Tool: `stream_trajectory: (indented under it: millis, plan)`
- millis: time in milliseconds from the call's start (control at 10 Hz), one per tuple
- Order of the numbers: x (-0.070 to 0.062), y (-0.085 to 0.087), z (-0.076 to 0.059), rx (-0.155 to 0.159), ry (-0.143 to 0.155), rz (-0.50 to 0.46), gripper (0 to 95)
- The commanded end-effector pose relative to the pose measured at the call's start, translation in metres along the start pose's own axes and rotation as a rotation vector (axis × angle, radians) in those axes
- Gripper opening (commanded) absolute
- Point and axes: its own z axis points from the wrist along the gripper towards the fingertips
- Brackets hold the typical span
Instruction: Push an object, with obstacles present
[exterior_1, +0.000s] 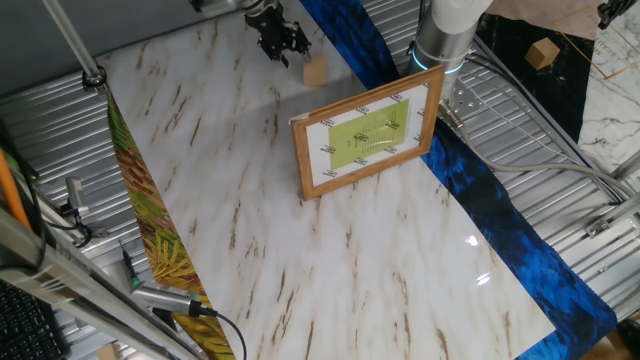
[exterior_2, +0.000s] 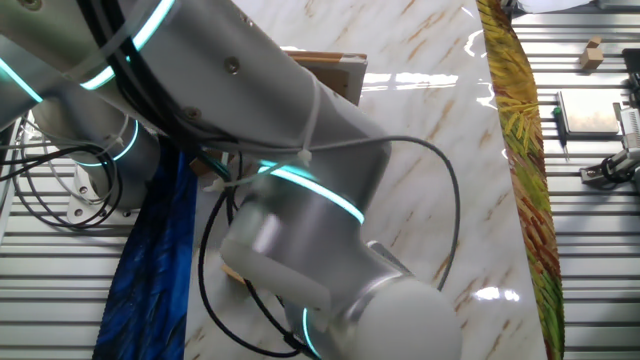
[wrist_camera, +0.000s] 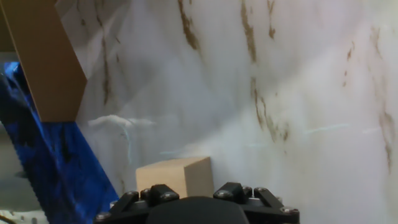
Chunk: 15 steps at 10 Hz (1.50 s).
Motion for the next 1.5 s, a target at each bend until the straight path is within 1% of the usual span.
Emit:
stream_trajectory:
  millis: [100, 300, 600, 800, 900, 1000, 1300, 1500]
  plan:
    - [0.008, -0.001, 0.002, -0.046, -0.022, 0.033, 57.0]
    - [0.007, -0.003, 0.006, -0.071, -0.036, 0.048, 57.0]
    - [-0.016, -0.004, 0.007, -0.075, -0.035, 0.058, 57.0]
    - [-0.028, -0.003, 0.007, -0.078, -0.040, 0.064, 57.0]
    - [-0.042, -0.002, 0.008, -0.082, -0.042, 0.073, 57.0]
    - [-0.045, -0.002, 0.008, -0.079, -0.040, 0.071, 57.0]
    - [-0.045, -0.003, 0.010, -0.075, -0.038, 0.065, 57.0]
    - [-0.041, -0.005, 0.012, -0.068, -0.040, 0.060, 57.0]
